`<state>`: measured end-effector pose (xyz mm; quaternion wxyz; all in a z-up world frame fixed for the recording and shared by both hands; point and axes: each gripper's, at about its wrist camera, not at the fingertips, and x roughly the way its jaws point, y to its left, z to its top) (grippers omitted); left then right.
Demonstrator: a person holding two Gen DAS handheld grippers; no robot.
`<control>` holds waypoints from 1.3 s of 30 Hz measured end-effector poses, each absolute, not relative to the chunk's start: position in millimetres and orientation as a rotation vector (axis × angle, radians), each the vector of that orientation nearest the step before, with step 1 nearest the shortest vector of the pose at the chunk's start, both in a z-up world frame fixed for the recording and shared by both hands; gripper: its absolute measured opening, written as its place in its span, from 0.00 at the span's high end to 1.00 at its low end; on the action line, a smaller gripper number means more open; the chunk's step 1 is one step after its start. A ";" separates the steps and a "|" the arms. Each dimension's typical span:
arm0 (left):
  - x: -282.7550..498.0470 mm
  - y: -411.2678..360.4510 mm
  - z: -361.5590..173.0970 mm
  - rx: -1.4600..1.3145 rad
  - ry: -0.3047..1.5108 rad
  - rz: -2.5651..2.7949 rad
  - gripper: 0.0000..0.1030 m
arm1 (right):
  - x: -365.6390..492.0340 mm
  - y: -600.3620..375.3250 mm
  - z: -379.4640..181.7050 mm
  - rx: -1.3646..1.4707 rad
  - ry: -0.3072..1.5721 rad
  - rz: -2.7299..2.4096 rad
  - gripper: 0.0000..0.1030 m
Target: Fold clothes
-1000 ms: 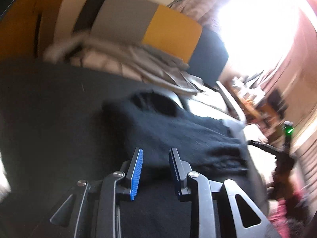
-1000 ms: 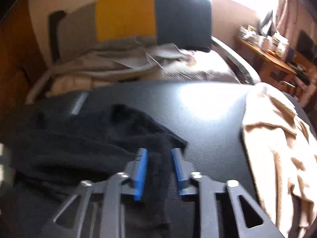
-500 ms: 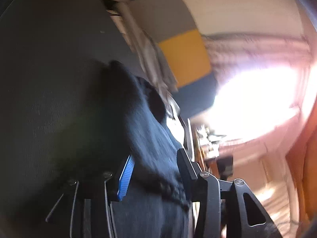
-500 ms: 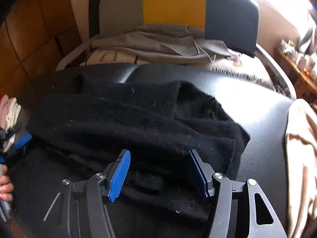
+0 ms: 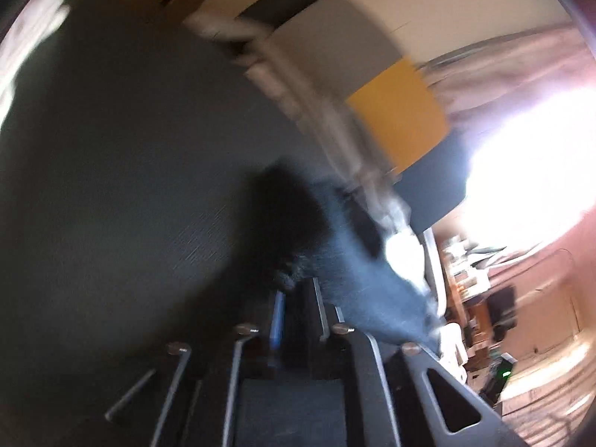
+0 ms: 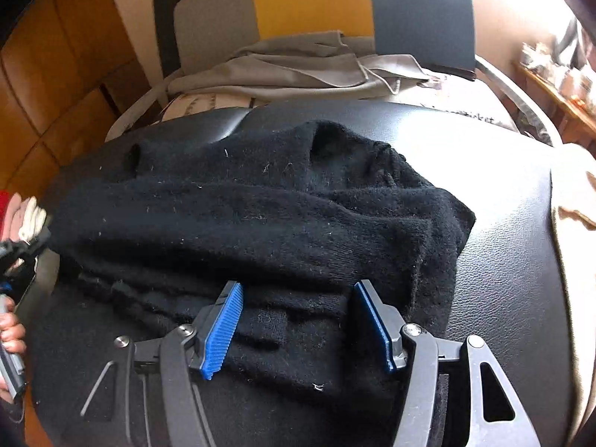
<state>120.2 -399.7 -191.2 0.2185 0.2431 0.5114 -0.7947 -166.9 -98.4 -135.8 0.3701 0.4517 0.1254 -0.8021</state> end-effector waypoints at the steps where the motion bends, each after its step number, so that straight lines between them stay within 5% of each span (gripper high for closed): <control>1: 125.1 -399.7 -194.9 0.674 1.433 -2.171 0.79 | -167.1 -99.7 -135.2 1.163 0.328 -2.055 0.37; 4: 144.2 -396.2 -185.3 0.591 1.463 -2.181 0.79 | -167.8 -103.3 -132.2 1.177 0.350 -2.040 0.35; 10: 112.0 -382.2 -115.4 0.525 1.063 -2.419 0.76 | -168.1 -104.0 -98.0 1.097 0.331 -2.023 0.35; 17: 9.8 -365.4 -154.0 0.996 0.636 -2.416 0.75 | -174.4 -135.5 -101.1 1.071 0.443 -2.023 0.35; 26: 56.6 -357.1 -182.8 0.955 0.688 -2.448 0.76 | -147.7 -94.2 -139.5 1.033 0.293 -2.046 0.33; 32: 38.5 -364.6 -176.9 1.004 0.639 -2.429 0.75 | -149.3 -104.6 -139.6 1.029 0.299 -2.048 0.18; 35: 52.3 -362.0 -161.6 1.010 0.689 -2.432 0.72 | -149.0 -103.4 -131.6 1.075 0.299 -2.028 0.18; 39: 106.7 -347.7 -146.8 0.969 0.708 -2.489 0.70 | -132.0 -62.6 -103.6 1.110 0.038 -1.920 0.17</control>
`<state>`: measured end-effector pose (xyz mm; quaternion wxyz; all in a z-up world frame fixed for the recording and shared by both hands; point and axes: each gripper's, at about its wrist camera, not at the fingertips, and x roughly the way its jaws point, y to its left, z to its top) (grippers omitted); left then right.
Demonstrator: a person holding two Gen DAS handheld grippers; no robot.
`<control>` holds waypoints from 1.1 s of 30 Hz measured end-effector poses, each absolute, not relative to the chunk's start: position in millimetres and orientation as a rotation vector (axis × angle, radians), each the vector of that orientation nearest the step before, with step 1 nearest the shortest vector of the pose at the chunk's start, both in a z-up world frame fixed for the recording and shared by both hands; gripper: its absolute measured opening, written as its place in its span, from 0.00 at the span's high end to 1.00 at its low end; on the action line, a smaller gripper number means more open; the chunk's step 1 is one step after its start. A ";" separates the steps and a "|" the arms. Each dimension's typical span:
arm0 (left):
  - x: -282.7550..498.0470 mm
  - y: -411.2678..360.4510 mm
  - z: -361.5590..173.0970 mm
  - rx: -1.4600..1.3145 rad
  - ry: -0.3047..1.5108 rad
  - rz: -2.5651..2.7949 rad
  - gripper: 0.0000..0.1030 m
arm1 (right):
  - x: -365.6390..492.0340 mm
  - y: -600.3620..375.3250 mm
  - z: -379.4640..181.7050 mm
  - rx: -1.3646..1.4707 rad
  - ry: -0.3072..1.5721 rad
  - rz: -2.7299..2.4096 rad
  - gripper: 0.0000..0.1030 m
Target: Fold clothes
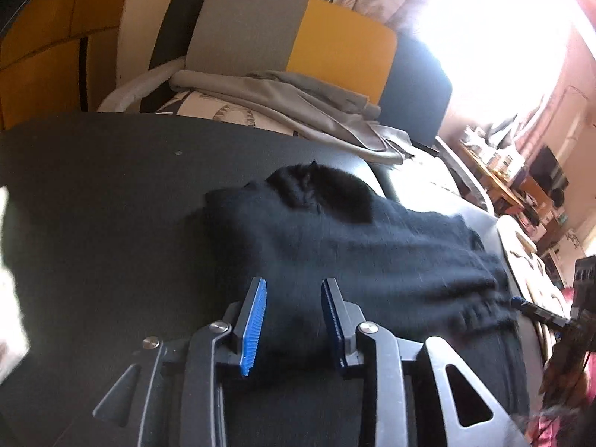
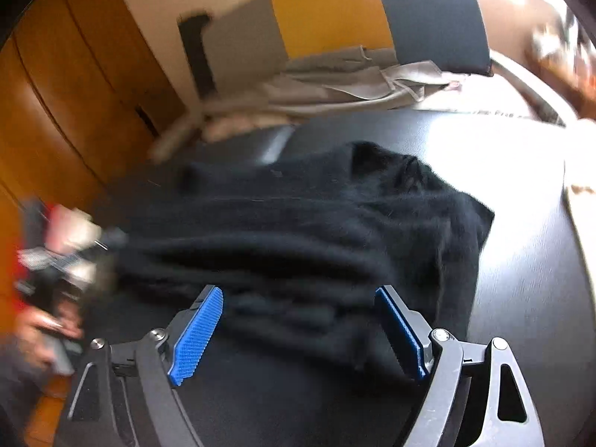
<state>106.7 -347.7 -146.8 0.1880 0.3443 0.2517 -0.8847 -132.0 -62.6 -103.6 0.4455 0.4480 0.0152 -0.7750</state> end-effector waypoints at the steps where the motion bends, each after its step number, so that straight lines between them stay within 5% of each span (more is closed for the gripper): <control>1: 121.7 -344.0 -145.4 0.968 0.714 -2.500 0.70 | -124.3 -45.8 -100.7 1.124 -0.012 -1.897 0.17; 14: 267.7 -288.9 -177.8 1.068 0.879 -2.518 0.62 | -25.1 132.8 -155.8 1.332 -0.598 -1.703 0.17; 23: 282.5 -256.6 -181.8 1.120 0.956 -2.604 0.61 | 2.9 84.3 -170.5 1.283 -0.548 -1.524 0.20; 29: 276.6 -232.5 -186.0 1.160 0.967 -2.636 0.62 | 7.0 95.6 -180.3 1.328 -0.471 -1.576 0.76; 33: 270.1 -220.7 -184.4 1.189 0.867 -2.625 0.63 | 5.9 101.3 -183.6 1.324 -0.459 -1.595 0.78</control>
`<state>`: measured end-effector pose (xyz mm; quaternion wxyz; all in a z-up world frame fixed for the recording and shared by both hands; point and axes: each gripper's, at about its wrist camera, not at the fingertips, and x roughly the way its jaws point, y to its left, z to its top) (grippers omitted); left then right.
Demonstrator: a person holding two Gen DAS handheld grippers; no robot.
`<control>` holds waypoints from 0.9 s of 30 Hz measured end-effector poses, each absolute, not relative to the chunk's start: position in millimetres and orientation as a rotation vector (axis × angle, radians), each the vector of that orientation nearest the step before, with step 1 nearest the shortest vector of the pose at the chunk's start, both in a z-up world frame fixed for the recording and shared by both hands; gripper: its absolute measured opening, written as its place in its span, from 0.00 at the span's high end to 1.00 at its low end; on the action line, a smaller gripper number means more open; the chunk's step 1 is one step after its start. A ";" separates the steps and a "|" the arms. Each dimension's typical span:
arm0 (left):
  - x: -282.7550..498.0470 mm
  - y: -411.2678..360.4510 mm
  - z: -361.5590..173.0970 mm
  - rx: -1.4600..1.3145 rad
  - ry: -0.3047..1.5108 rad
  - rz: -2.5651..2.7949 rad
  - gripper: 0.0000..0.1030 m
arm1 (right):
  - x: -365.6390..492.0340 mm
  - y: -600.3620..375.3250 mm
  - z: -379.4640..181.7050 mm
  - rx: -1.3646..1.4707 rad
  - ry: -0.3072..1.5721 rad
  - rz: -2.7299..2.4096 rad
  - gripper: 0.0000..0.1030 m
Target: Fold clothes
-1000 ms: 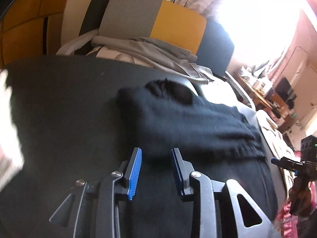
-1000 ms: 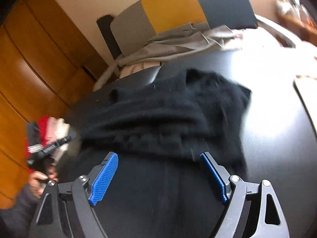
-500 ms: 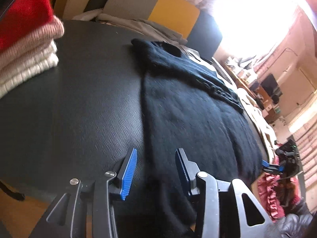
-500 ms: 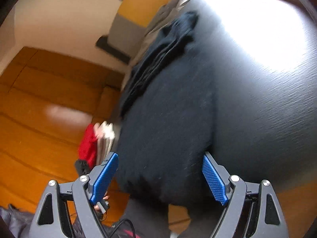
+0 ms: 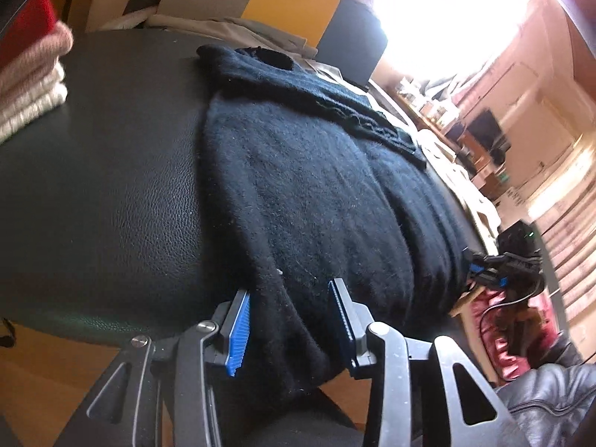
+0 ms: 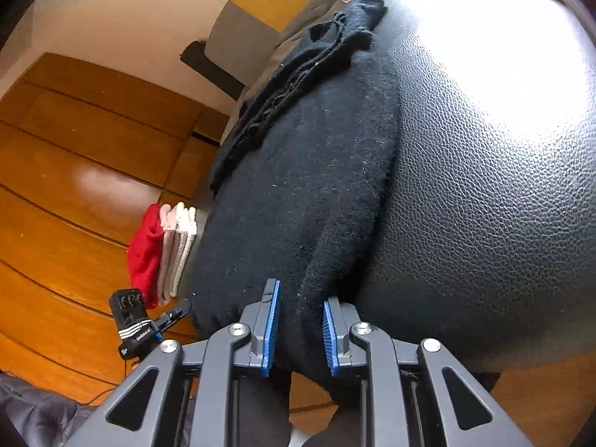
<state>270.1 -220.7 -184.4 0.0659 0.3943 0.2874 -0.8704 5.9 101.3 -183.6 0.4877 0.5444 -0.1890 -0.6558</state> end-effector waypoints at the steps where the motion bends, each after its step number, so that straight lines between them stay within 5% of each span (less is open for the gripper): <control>1: 268.8 -219.0 -183.9 1.201 0.848 -2.617 0.63 | 6.5 100.5 -182.6 1.323 -0.448 -1.600 0.78; 4: 265.2 -216.3 -182.9 1.242 0.755 -2.569 0.87 | 10.5 94.2 -175.6 1.333 -0.369 -1.611 0.78; 7: 266.5 -224.5 -186.0 1.237 0.833 -2.549 0.93 | 14.5 89.8 -169.5 1.352 -0.298 -1.618 0.78; 17: 268.1 -235.5 -187.3 1.241 0.928 -2.541 0.94 | 26.9 96.8 -181.2 1.382 -0.338 -1.573 0.79; 19: 269.2 -237.2 -184.4 1.239 0.956 -2.551 0.95 | 27.6 95.1 -179.9 1.379 -0.361 -1.563 0.91; 27: 255.5 -259.2 -142.6 1.084 1.155 -2.747 0.95 | 8.0 69.4 -151.4 1.274 -0.497 -1.459 0.91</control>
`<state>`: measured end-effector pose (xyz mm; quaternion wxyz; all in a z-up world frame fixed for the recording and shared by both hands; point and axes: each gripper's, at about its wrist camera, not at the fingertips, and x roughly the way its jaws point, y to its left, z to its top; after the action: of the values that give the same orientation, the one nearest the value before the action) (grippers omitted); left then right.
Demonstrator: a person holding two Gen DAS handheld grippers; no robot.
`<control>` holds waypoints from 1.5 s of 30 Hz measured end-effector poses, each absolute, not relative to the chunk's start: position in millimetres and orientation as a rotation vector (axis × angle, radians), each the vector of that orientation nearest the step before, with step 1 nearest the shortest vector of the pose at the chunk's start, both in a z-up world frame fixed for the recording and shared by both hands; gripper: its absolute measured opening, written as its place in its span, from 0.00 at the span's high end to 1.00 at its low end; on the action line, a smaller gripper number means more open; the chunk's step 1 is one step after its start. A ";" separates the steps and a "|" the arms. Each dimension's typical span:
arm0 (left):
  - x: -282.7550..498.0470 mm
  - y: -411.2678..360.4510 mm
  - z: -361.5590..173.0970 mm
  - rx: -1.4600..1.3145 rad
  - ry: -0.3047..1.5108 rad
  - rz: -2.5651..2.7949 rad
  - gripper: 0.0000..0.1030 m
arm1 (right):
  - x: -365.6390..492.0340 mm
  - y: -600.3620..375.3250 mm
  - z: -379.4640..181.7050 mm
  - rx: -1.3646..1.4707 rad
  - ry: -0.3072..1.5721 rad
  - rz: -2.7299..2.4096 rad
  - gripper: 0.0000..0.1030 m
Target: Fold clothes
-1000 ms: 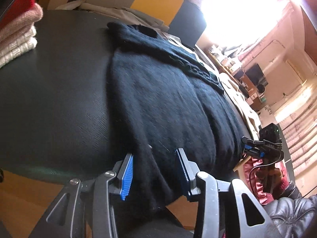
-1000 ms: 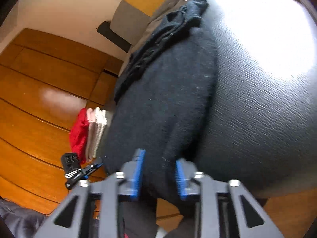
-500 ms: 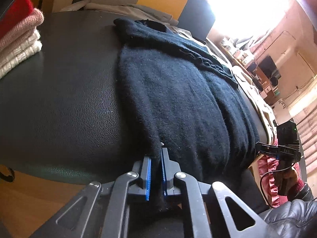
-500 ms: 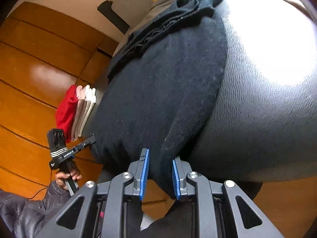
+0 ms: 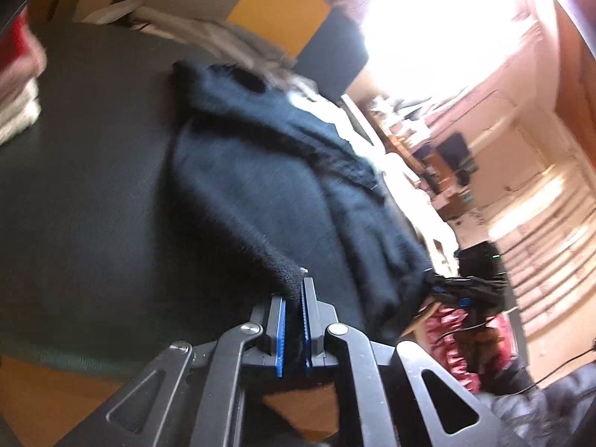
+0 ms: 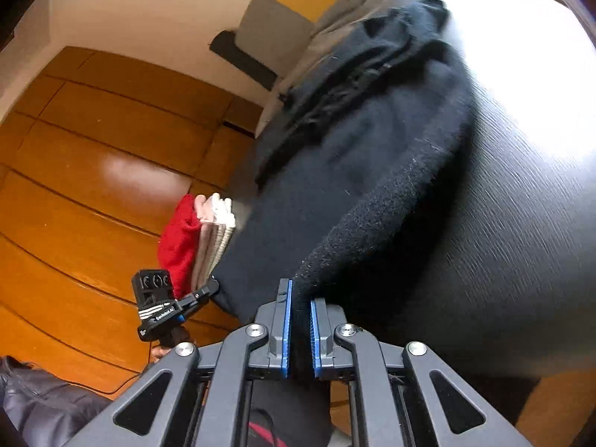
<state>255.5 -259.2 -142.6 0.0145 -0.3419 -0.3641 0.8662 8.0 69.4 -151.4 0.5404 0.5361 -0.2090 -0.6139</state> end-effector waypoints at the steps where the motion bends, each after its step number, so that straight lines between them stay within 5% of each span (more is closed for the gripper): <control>1: 251.8 -263.4 -138.1 -1.032 -1.140 2.687 0.95 | 3.6 66.0 -148.4 1.265 -0.512 -1.452 0.91; 14: 141.4 -360.2 -93.5 -0.754 -1.220 2.726 0.95 | -101.9 17.4 -119.8 1.200 -0.653 -1.525 0.91; 20: 63.6 -411.7 -157.3 -1.031 -1.433 2.679 0.95 | -176.6 -6.2 -156.5 1.334 -0.696 -1.616 0.89; 31: 137.4 -356.8 -181.2 -1.127 -1.434 2.612 0.94 | -135.5 41.0 -182.2 1.405 -0.611 -1.609 0.96; 34: 150.6 -347.1 -169.1 -1.117 -1.407 2.646 0.93 | -123.1 52.6 -175.5 1.387 -0.633 -1.604 0.85; 37: 159.9 -344.0 -155.8 -1.054 -1.412 2.659 0.79 | -106.1 60.6 -160.0 1.323 -0.670 -1.573 0.54; 45: 190.8 -329.1 -152.1 -1.080 -1.359 2.699 0.72 | -59.3 52.4 -164.5 1.329 -0.621 -1.487 0.51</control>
<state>190.8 -329.1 -152.1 -0.0336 -0.3362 -0.4234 0.8406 -59.3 52.4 -164.5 0.5025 0.5502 -0.2571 -0.6154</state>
